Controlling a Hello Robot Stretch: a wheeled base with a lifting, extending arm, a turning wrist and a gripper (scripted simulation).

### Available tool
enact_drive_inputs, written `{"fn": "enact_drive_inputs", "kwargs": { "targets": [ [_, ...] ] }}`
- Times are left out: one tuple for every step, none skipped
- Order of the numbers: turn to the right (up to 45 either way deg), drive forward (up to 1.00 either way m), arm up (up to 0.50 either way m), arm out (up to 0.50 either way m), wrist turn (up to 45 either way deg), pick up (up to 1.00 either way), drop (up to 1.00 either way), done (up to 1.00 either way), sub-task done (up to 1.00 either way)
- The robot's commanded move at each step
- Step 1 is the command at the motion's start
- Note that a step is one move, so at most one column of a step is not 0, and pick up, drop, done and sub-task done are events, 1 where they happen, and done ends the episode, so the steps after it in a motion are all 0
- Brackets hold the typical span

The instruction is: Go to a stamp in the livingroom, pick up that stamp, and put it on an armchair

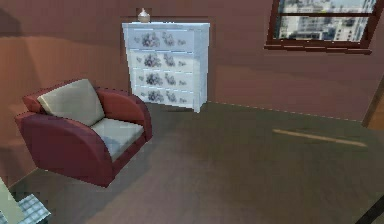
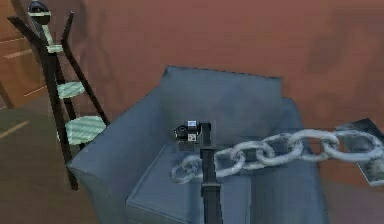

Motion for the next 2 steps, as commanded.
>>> {"fn": "enact_drive_inputs", "kwargs": {
  "targets": [
    [0.0, 0.00, 0.00, 0.00, 0.0, 0.00, 1.00, 0.00, 0.00],
    [0.0, 0.00, 0.10, 0.00, 0.0, 0.00, 0.00, 0.00, 0.00]
  ]
}}
